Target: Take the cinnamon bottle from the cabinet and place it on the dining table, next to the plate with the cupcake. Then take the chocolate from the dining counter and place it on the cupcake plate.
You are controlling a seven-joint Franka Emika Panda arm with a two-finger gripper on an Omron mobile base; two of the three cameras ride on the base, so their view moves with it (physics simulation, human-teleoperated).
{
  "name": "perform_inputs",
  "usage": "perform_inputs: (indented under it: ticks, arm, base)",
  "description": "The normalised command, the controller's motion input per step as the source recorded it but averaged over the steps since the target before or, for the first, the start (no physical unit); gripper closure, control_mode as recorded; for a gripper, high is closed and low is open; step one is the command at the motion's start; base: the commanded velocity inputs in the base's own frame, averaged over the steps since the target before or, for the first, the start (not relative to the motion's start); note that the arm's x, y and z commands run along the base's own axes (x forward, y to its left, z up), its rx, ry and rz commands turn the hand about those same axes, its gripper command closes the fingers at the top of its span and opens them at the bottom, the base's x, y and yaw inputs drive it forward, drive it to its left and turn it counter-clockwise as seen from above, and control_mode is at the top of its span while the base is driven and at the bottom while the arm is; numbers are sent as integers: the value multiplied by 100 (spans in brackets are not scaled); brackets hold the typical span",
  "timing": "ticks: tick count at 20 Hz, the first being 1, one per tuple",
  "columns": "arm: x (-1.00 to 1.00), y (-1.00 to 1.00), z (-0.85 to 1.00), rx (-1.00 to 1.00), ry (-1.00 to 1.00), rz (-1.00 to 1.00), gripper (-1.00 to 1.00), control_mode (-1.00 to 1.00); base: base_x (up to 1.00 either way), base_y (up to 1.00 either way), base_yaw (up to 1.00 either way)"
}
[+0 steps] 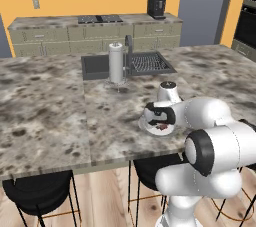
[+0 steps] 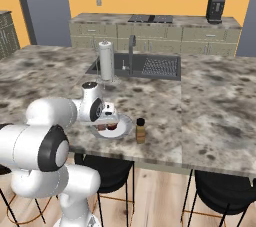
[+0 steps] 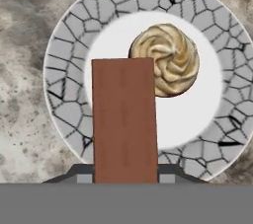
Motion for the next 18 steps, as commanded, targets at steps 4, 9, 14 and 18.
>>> perform_inputs:
  ticks: [4,9,14,18]
  arm:
    - [16,0,-10,-5,2,8,100,-100]
    - [28,0,-17,-6,0,8,100,-100]
    - [12,0,-30,-1,0,11,100,-100]
    - [4,0,-6,-1,0,8,-100,-100]
  base:
    - [0,0,0]
    - [0,0,0]
    - [0,0,0]
    - [0,0,0]
